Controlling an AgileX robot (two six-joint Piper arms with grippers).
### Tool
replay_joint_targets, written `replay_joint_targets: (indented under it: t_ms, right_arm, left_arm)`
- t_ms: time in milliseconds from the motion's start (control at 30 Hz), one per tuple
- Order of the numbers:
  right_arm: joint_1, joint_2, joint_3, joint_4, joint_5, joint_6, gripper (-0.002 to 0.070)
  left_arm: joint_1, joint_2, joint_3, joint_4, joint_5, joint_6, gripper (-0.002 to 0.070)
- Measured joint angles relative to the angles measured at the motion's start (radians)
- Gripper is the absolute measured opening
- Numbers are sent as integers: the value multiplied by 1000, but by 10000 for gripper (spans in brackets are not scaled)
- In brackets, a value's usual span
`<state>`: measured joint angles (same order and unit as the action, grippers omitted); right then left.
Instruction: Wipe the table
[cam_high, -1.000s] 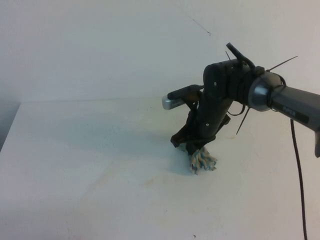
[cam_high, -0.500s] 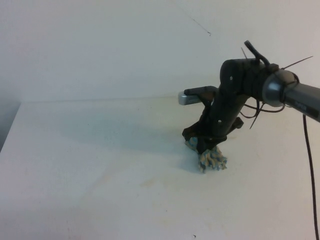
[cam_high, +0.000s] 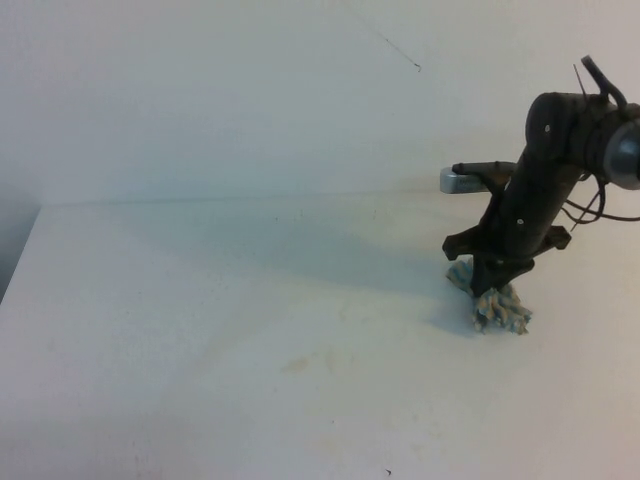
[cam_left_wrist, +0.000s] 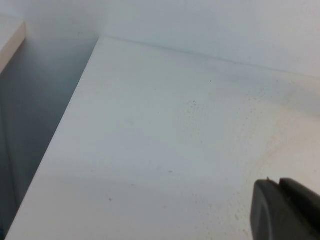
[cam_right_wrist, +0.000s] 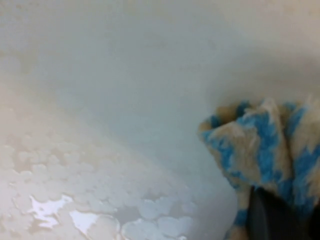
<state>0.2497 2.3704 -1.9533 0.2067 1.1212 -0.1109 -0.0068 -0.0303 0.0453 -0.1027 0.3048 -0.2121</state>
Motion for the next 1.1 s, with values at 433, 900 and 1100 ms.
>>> replay_joint_targets:
  t_ms: [433,900,1100]
  right_arm:
    - [-59,-311,430,10,-345,-106,43]
    - [-49,-382,544,29,-448,-171,57]
    - [-43,-382,544,29,-420,-177,250]
  left_arm:
    - [0,0,0,0,2,0,1]
    - [0,0,0,0,2,0,1]
    - [0,0,0,0,2,0,1]
